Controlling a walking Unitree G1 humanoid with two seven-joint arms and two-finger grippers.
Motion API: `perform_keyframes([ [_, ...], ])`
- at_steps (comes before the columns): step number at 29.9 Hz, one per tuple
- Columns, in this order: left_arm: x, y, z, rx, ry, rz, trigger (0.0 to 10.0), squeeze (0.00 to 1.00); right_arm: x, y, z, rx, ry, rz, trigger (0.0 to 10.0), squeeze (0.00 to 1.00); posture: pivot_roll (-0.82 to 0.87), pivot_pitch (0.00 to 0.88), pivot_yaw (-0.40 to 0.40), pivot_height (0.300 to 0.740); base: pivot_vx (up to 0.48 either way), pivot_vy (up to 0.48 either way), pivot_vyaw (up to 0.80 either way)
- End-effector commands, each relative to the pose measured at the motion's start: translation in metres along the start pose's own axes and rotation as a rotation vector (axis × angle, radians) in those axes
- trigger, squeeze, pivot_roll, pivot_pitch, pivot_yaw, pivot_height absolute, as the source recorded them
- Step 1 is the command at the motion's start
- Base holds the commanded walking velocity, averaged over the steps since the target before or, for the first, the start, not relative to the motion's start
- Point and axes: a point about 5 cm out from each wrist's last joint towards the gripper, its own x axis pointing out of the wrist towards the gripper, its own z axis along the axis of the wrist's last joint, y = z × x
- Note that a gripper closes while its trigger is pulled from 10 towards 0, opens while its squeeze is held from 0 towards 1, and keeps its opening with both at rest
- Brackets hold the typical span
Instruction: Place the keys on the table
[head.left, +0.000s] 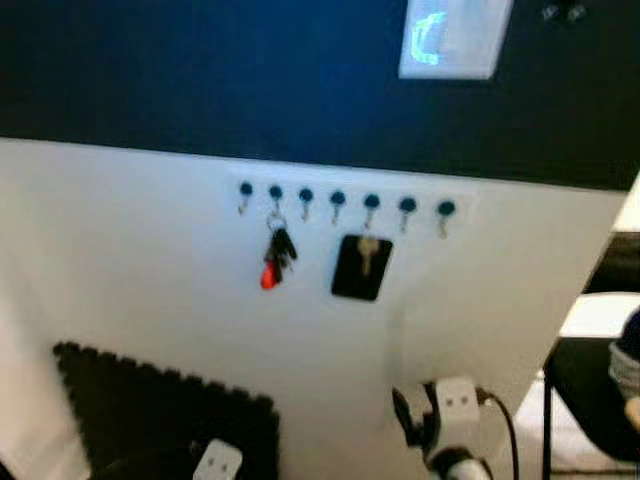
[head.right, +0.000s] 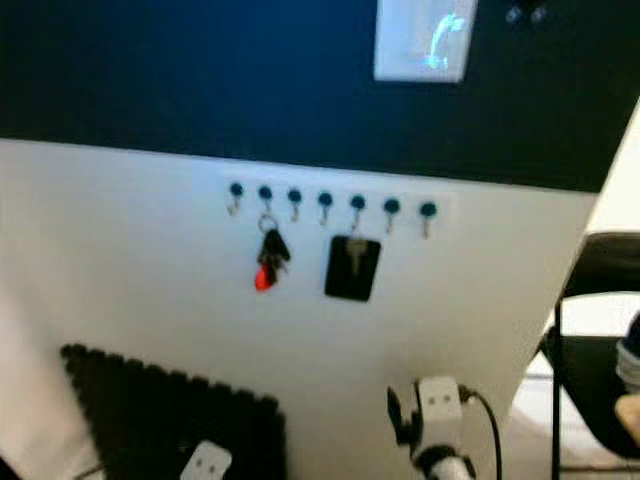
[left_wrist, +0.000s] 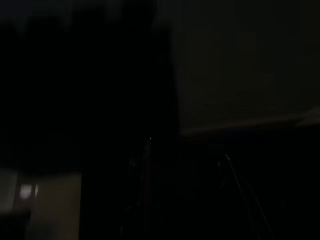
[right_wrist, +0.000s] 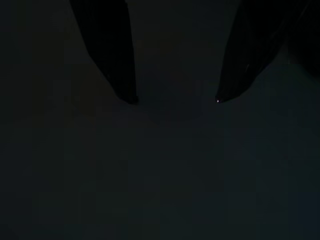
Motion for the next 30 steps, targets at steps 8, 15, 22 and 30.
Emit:
perform_keyframes([
  [8,-0.003,0.001,0.025,0.001,-0.171,-0.096,10.0,0.00,0.000,0.029,0.042,0.012,-0.261,0.111,10.0,0.00,0.06,0.008,0.009,0.740,0.000,0.000,0.00],
  [15,-0.008,-0.008,0.037,0.089,-0.262,-0.190,10.0,0.00,-0.006,0.041,0.056,-0.036,-0.327,0.170,10.0,0.00,0.06,0.017,0.010,0.740,0.000,0.000,0.00],
  [22,-0.018,-0.003,0.073,0.103,-0.472,-0.167,10.0,0.00,-0.006,0.040,0.072,-0.083,-0.393,0.133,10.0,0.00,0.05,0.024,0.013,0.740,0.000,0.000,0.00],
  [30,-0.019,0.001,0.108,0.094,-0.606,-0.117,10.0,0.00,0.017,0.049,0.094,-0.040,-0.417,0.156,10.0,1.00,0.05,0.027,0.010,0.740,0.000,0.000,0.00],
])
